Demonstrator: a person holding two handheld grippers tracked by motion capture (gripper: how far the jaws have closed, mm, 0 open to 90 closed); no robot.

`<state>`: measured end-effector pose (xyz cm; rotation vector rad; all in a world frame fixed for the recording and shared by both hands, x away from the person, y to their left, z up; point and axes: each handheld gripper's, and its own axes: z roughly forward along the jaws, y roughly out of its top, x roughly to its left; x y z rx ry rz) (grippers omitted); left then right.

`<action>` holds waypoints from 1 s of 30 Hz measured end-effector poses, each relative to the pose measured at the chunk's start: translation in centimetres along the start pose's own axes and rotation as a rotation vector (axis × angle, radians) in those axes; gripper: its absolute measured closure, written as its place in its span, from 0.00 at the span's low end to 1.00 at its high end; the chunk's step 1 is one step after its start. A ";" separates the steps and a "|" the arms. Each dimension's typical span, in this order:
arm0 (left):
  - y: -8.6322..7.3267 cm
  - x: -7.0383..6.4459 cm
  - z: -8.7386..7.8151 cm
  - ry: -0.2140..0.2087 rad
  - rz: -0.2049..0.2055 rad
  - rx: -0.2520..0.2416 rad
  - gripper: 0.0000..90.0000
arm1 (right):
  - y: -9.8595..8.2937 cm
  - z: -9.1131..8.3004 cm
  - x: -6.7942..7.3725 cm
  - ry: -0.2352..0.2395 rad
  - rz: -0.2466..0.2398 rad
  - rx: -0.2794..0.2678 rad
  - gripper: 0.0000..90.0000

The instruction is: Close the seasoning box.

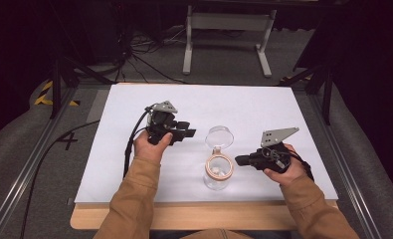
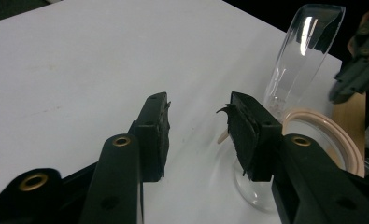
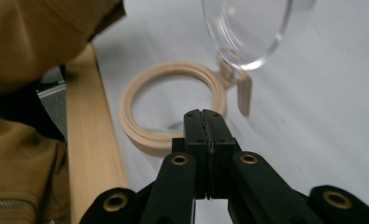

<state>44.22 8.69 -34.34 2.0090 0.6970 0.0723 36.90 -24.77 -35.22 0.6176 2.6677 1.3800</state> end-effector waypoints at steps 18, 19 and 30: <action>0.8 -1.8 2.3 -0.050 0.023 0.001 0.71 | 0.3 2.2 1.7 -0.024 -0.001 -0.049 0.99; 0.8 -1.8 2.2 -0.052 0.030 0.007 0.71 | 0.3 2.2 1.7 -0.023 0.000 -0.049 0.99; 1.1 -2.5 2.2 -0.093 0.053 0.015 0.70 | 0.3 2.1 1.8 -0.011 0.013 -0.058 0.99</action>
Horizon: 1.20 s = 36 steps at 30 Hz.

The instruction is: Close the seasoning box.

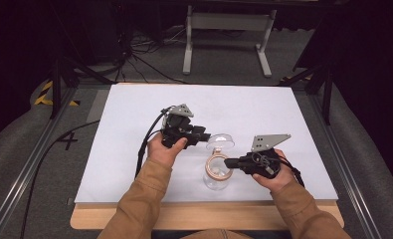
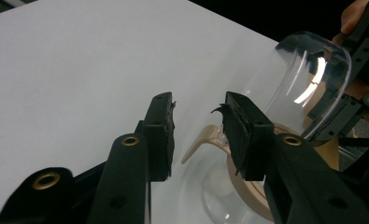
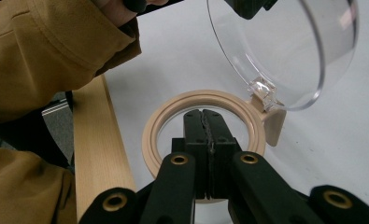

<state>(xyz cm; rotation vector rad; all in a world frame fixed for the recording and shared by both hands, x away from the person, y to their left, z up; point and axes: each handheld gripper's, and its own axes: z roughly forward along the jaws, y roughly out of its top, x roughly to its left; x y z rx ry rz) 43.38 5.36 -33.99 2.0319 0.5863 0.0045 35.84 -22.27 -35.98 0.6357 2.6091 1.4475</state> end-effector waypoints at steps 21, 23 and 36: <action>-0.1 0.2 -0.5 -0.014 0.001 0.008 0.67 | 0.4 0.0 0.8 0.059 -0.020 0.065 0.99; -0.1 0.2 -0.5 -0.015 0.001 0.012 0.66 | 0.4 0.1 0.9 0.069 -0.016 0.080 0.99; -0.2 0.3 -0.7 -0.015 -0.009 0.009 0.65 | 0.5 0.3 1.1 0.121 -0.018 0.177 0.99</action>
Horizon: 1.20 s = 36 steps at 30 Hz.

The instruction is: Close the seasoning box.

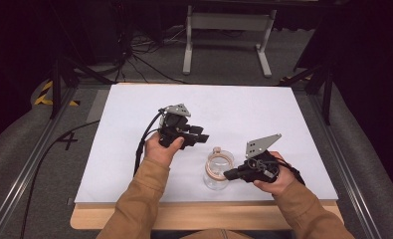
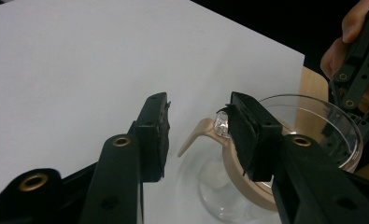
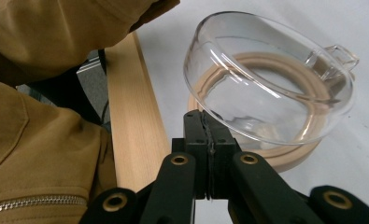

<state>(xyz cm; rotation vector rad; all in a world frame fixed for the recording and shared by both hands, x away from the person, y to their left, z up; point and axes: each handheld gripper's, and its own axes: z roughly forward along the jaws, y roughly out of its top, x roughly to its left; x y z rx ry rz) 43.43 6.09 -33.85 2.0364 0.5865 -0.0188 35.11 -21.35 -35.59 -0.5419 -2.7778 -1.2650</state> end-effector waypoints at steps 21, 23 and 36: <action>0.0 0.2 -0.3 0.000 -0.002 -0.004 0.64 | -0.3 -0.2 -0.5 0.038 0.023 0.137 0.99; 0.0 0.2 -0.3 0.000 -0.001 -0.003 0.64 | -0.3 -0.3 -0.5 0.043 0.024 0.150 0.99; -0.7 0.1 -1.3 0.034 -0.008 -0.018 0.63 | 0.5 -3.1 -1.0 -0.068 0.019 -0.056 0.91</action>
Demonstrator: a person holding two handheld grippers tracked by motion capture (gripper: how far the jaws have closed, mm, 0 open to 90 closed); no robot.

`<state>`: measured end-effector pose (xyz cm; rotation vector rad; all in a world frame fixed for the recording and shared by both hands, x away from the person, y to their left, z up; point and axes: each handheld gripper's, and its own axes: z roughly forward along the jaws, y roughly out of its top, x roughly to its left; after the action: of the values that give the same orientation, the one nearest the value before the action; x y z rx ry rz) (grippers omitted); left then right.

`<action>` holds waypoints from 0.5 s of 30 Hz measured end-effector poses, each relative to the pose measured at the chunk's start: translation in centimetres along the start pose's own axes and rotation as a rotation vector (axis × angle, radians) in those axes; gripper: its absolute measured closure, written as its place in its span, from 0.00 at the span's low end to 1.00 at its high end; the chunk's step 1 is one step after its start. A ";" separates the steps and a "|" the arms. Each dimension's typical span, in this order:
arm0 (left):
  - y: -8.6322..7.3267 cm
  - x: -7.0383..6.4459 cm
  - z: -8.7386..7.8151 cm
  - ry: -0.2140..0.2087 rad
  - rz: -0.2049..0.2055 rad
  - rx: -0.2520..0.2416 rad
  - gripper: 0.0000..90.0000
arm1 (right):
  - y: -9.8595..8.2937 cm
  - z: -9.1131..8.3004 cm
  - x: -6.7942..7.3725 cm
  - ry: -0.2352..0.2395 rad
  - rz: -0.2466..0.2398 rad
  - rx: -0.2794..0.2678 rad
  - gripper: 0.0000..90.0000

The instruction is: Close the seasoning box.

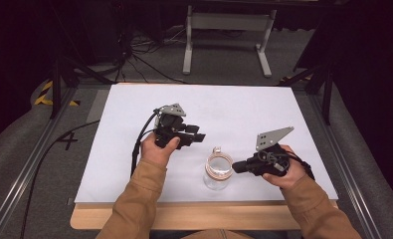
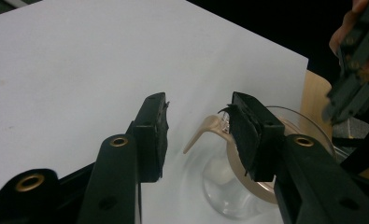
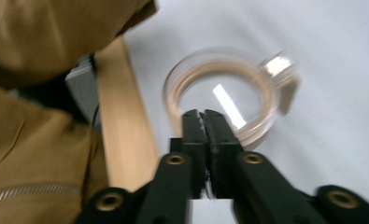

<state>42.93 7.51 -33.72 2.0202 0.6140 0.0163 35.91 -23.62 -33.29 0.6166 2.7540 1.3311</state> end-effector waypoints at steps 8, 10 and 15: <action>-1.2 0.3 -1.6 0.051 -0.024 -0.013 0.62 | 0.6 -2.1 -1.9 -0.108 0.041 -0.157 0.82; -1.5 0.3 -2.0 0.068 -0.029 -0.008 0.62 | 0.7 -2.4 -2.5 -0.126 0.055 -0.169 0.80; -2.3 0.5 -2.9 0.133 -0.041 -0.003 0.61 | 0.4 -3.2 -4.5 -0.195 0.082 -0.204 0.74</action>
<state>41.68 11.02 -34.19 2.0144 0.7384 0.1279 39.58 -27.40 -31.59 0.8042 2.4268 1.4578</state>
